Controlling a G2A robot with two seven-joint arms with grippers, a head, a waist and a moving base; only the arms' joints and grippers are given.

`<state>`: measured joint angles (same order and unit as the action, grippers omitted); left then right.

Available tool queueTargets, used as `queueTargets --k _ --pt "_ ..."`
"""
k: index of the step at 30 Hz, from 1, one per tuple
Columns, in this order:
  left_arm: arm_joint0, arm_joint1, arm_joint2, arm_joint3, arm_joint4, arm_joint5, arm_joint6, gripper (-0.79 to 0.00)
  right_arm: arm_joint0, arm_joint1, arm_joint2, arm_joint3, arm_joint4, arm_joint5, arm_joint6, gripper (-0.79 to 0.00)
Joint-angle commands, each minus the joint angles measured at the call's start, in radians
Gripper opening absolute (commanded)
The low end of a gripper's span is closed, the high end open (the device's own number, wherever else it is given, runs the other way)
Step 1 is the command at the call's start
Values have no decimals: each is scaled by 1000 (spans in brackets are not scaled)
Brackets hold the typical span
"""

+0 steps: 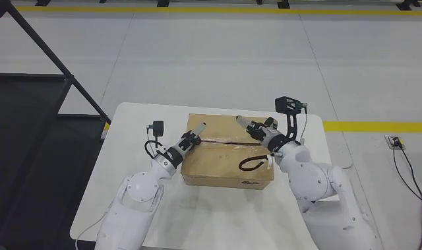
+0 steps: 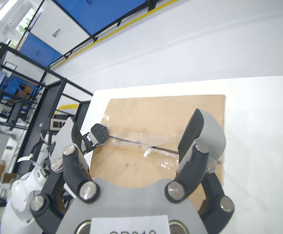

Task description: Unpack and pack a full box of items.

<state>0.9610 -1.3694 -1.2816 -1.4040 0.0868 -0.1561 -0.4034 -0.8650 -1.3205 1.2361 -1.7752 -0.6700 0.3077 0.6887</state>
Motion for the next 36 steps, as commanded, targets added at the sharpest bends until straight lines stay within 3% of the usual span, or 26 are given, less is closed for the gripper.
queueTargets --k 1,10,14,23,24,25,26,27,30,36 --pt "1 1 0 0 -2 -2 -1 0 76 -5 -12 83 60 -16 69 0" --pt "2 1 4 -3 -11 -4 2 0 300 -33 -106 423 217 -98 221 0" --pt "1 2 6 -3 -14 -5 4 0 311 -31 -101 472 258 -164 260 0" --pt "-5 3 10 5 -13 0 1 0 248 -15 -52 458 297 -179 256 0" --pt "-5 3 10 5 -13 0 1 0 240 -13 -49 446 297 -186 265 -22" --pt "-6 4 10 6 -13 0 1 0 233 -10 -45 435 301 -194 274 -132" --pt "-6 4 10 6 -13 0 1 0 226 -8 -40 427 302 -196 278 -169" --pt "-6 4 10 6 -13 0 1 0 221 -6 -39 418 296 -197 280 -274" --pt "-6 4 11 7 -14 -1 2 0 210 -2 -38 403 304 -199 298 -394" --pt "0 6 10 1 -15 -5 9 0 210 1 -33 431 326 -173 301 -397"
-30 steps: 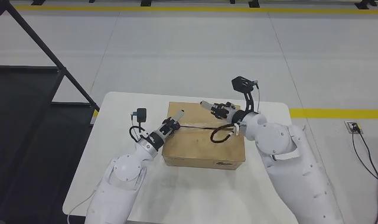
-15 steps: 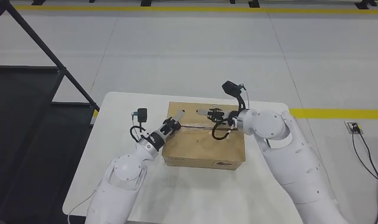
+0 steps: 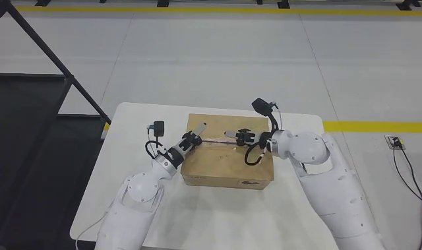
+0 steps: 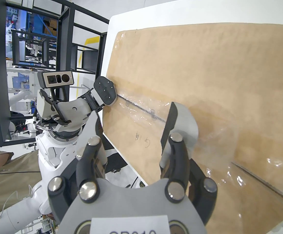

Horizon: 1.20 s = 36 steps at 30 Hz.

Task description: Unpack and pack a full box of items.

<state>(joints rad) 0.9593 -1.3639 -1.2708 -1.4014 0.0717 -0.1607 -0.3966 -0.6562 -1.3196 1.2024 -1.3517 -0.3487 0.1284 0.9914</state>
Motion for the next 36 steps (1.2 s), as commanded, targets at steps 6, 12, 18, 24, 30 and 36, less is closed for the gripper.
queueTargets --k 6,12,18,24,30,36 --pt "11 3 -8 -10 -3 -4 4 0 5 5 3 43 18 36 15 -489" --pt "16 5 -11 -17 -2 -4 7 0 11 12 -6 61 -27 83 27 -557" --pt "34 10 -42 -38 -17 -14 20 0 18 12 -27 68 -39 109 19 -591" --pt "91 24 -127 -95 -60 -41 33 0 38 7 -56 70 -35 125 6 -616" --pt "175 38 -216 -161 -93 -70 39 0 95 -9 -111 130 -20 146 -3 -610" --pt "233 49 -275 -197 -107 -85 42 0 155 -31 -174 208 13 137 -11 -610"
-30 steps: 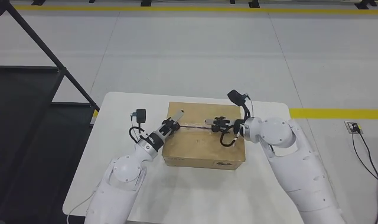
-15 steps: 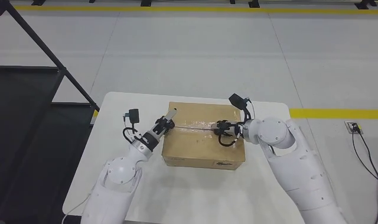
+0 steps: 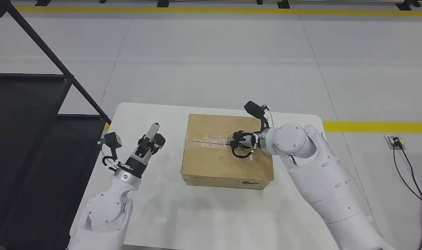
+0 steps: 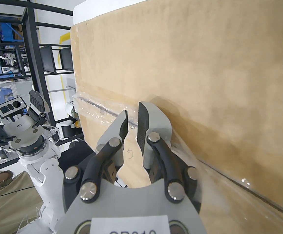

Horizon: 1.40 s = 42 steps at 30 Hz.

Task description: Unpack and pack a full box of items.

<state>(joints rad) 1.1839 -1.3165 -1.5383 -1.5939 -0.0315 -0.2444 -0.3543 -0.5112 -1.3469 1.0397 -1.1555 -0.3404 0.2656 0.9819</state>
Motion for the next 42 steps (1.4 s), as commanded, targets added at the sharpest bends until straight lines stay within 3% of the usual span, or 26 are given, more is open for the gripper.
queueTargets --k 1,25,28,36,42 --pt "14 3 -14 -7 -7 -4 -1 0 20 -8 -23 23 10 -3 -2 -606" --pt "8 18 -42 45 -56 -9 -16 0 161 -106 -216 202 115 -102 -36 -616" --pt "3 19 -38 49 -56 -7 -18 0 162 -102 -204 212 114 -119 -20 -625" --pt "-19 21 -12 58 -48 4 -21 0 89 -54 -104 134 75 -130 6 -782" --pt "-37 21 11 66 -39 13 -24 0 -2 -13 -18 31 29 -102 29 -785"
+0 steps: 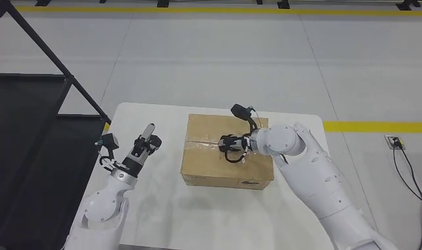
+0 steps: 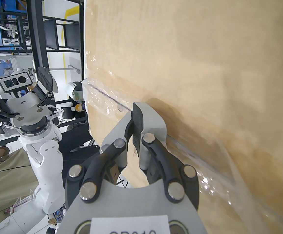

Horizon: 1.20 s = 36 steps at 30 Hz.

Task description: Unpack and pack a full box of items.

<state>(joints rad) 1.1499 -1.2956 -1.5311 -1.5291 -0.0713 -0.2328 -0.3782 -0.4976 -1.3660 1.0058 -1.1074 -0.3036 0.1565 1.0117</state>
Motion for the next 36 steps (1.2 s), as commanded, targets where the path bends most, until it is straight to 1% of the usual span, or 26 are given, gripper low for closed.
queueTargets --k 1,4,7,17,22,30,36 --pt "-5 0 8 3 2 4 -1 0 -31 13 31 -32 -18 17 -6 -785" --pt "-11 0 19 4 8 7 -1 0 -68 30 70 -72 -74 85 -42 -785" --pt "-17 0 29 7 11 9 1 0 -98 44 113 -94 -75 100 -34 -785" --pt "-28 2 46 13 19 17 10 0 -179 81 230 -157 -60 82 -8 -785" --pt "-37 2 58 16 25 24 10 0 -214 93 277 -192 -24 64 -23 -785" --pt "-44 4 64 20 24 25 10 0 -236 110 323 -218 -14 77 -14 -785" --pt "-47 5 63 23 20 25 11 0 -252 122 359 -209 -1 85 -17 -785"
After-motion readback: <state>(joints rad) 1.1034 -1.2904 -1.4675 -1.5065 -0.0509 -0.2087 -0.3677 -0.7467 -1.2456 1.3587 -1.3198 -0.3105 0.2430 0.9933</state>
